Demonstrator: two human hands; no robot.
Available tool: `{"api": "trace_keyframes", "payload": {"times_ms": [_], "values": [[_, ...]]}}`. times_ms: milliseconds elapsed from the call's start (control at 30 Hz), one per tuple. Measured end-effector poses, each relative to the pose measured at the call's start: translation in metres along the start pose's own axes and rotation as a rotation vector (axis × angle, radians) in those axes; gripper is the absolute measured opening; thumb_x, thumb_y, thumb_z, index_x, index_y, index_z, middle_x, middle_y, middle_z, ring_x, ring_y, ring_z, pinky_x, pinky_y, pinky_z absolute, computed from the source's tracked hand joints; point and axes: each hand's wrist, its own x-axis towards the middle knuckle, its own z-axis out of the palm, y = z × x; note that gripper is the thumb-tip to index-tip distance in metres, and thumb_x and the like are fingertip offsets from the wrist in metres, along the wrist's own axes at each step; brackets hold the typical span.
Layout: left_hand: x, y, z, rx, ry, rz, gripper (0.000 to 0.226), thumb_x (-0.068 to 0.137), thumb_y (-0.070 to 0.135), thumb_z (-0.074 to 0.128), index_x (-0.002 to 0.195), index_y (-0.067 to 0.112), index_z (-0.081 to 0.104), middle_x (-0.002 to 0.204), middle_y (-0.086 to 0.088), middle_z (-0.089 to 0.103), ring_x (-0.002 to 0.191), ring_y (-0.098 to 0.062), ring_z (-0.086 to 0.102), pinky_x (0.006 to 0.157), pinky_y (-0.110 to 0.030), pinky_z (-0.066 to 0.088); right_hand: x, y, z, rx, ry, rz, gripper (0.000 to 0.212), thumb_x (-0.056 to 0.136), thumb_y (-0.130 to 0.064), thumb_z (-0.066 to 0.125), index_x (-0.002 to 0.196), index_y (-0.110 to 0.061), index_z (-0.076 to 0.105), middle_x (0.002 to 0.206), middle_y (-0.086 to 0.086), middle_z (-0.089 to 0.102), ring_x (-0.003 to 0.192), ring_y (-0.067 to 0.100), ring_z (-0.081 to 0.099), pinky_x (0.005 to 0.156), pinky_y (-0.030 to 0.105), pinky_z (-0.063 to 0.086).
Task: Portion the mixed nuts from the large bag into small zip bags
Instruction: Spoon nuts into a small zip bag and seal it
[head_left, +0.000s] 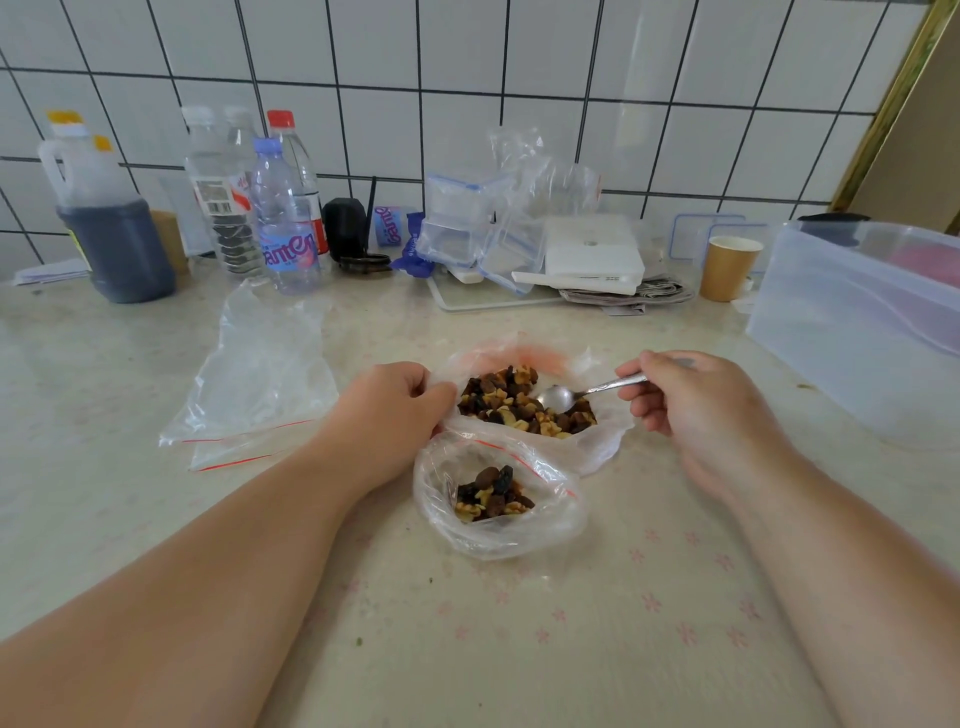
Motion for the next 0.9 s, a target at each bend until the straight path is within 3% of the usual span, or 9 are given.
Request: {"api": "trace_keyframes", "payload": {"times_ms": [200, 500, 733, 900], "values": [[0.001, 0.001, 0.000, 0.022, -0.005, 0.010, 0.036, 0.097, 0.043, 0.061, 0.071, 0.017, 0.061, 0.059, 0.006, 0.060, 0.057, -0.013, 0.054, 0.056, -0.029, 0.047, -0.006, 0.000, 0.013, 0.090, -0.151, 0.038, 0.025, 0.100, -0.011, 0.053, 0.089, -0.004, 0.074, 0.073, 0.011, 0.072, 0.059, 0.013, 0.063, 0.051, 0.021, 0.049], [0.000, 0.000, 0.000, 0.007, 0.008, 0.017, 0.036, 0.095, 0.042, 0.062, 0.070, 0.016, 0.062, 0.060, 0.004, 0.063, 0.056, -0.012, 0.056, 0.059, -0.032, 0.050, -0.006, -0.008, 0.011, 0.413, -0.074, 0.300, 0.028, 0.100, -0.006, 0.047, 0.081, 0.000, 0.066, 0.059, 0.010, 0.067, 0.044, 0.007, 0.060, 0.042, 0.016, 0.048], [0.000, 0.001, 0.000, 0.004, 0.004, -0.001, 0.036, 0.095, 0.042, 0.062, 0.074, 0.013, 0.065, 0.062, 0.004, 0.065, 0.058, -0.014, 0.057, 0.061, -0.034, 0.052, -0.004, -0.015, 0.002, 0.523, -0.079, 0.293, 0.027, 0.100, -0.009, 0.048, 0.082, 0.000, 0.066, 0.058, 0.009, 0.068, 0.046, 0.009, 0.060, 0.042, 0.016, 0.046], [0.002, -0.002, -0.001, 0.004, 0.003, -0.016, 0.036, 0.094, 0.044, 0.064, 0.073, 0.015, 0.066, 0.056, 0.008, 0.063, 0.055, -0.009, 0.056, 0.057, -0.028, 0.049, -0.013, -0.027, -0.001, 0.508, -0.171, 0.280, 0.031, 0.098, -0.011, 0.050, 0.075, -0.002, 0.068, 0.059, 0.009, 0.064, 0.044, 0.010, 0.055, 0.038, 0.017, 0.041]]}}
